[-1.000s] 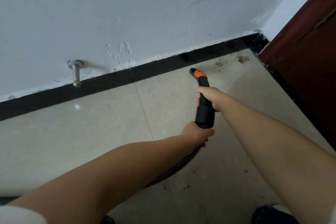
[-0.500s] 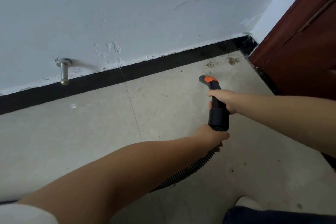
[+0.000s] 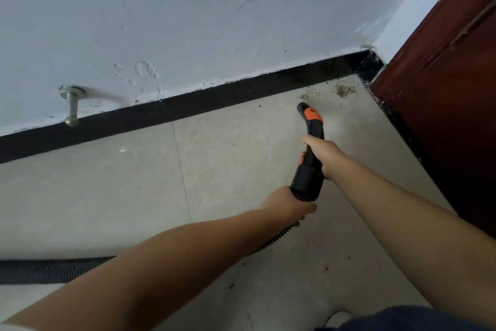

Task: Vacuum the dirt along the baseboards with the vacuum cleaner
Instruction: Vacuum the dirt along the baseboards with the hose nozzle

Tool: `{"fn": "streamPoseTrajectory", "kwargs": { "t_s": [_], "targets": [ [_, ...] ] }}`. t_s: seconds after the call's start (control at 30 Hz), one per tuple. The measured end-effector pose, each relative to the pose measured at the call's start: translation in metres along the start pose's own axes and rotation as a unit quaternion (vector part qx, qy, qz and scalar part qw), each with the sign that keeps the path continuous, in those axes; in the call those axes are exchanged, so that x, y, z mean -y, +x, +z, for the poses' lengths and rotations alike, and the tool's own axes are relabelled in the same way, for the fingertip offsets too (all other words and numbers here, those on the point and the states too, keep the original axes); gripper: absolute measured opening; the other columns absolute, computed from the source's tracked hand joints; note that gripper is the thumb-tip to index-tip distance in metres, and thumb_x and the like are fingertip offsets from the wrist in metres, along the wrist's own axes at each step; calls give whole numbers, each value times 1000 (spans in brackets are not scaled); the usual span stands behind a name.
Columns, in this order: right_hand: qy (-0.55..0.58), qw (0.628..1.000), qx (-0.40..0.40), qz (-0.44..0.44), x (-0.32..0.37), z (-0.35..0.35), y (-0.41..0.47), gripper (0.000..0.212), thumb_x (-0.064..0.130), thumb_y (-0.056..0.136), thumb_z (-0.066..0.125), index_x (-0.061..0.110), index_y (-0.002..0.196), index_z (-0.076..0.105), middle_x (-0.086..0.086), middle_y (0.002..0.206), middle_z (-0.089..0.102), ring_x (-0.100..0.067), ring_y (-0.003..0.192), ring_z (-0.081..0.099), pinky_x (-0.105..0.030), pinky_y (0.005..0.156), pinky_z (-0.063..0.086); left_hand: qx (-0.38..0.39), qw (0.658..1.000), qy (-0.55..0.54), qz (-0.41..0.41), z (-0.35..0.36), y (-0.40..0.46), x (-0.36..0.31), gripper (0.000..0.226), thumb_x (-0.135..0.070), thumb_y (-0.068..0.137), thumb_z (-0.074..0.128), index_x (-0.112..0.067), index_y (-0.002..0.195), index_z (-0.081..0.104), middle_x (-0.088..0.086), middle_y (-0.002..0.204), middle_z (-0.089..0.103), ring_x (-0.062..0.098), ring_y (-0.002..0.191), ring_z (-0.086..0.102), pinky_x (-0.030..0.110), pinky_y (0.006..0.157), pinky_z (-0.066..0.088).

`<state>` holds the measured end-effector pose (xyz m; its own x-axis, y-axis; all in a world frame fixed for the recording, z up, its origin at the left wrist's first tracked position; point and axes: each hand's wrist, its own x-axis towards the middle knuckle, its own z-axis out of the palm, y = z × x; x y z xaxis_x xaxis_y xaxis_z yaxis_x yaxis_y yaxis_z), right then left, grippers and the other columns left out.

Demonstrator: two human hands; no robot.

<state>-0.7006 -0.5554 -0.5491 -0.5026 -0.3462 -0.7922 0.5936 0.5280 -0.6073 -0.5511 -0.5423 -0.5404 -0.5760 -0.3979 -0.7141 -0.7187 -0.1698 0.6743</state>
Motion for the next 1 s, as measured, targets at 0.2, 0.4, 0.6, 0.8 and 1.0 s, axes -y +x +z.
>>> {"fn": "streamPoseTrajectory", "kwargs": {
  "t_s": [0.2,0.4,0.6,0.8,1.0],
  "targets": [
    [25,1000,-13,5,8,-30,8,16,14,88,61,7,94,48,-9,61,54,-20,43,53,-28,49,51,15,1000,15,12,16,15,-13,28,-21,78,68,-12,103,58,3,75,62,21,69,62,40,78,59],
    [-1,1000,16,-7,19,-23,20,19,15,87,62,6,97,48,-9,63,55,-19,40,54,-27,48,52,-10,1000,-2,10,18,31,-18,28,-20,79,67,-13,103,56,3,74,61,18,62,59,33,71,57],
    [21,1000,10,-5,30,-27,30,18,15,89,62,7,100,50,-9,64,55,-20,48,53,-31,54,52,-17,1000,15,12,16,44,-25,26,-22,78,67,-14,101,56,3,73,62,17,60,59,33,70,57],
    [28,1000,-6,-9,42,-38,38,19,16,90,60,7,103,51,-10,70,56,-21,51,53,-32,56,52,-11,999,29,20,17,58,-39,25,-23,79,67,-15,100,56,2,73,62,15,57,58,29,65,55],
    [19,1000,3,-14,53,-33,45,20,15,89,60,7,104,50,-9,70,56,-21,51,54,-32,54,51,-27,999,14,17,14,67,-44,26,-24,77,68,-15,99,58,2,74,64,17,60,60,35,72,58]
  ]
}}
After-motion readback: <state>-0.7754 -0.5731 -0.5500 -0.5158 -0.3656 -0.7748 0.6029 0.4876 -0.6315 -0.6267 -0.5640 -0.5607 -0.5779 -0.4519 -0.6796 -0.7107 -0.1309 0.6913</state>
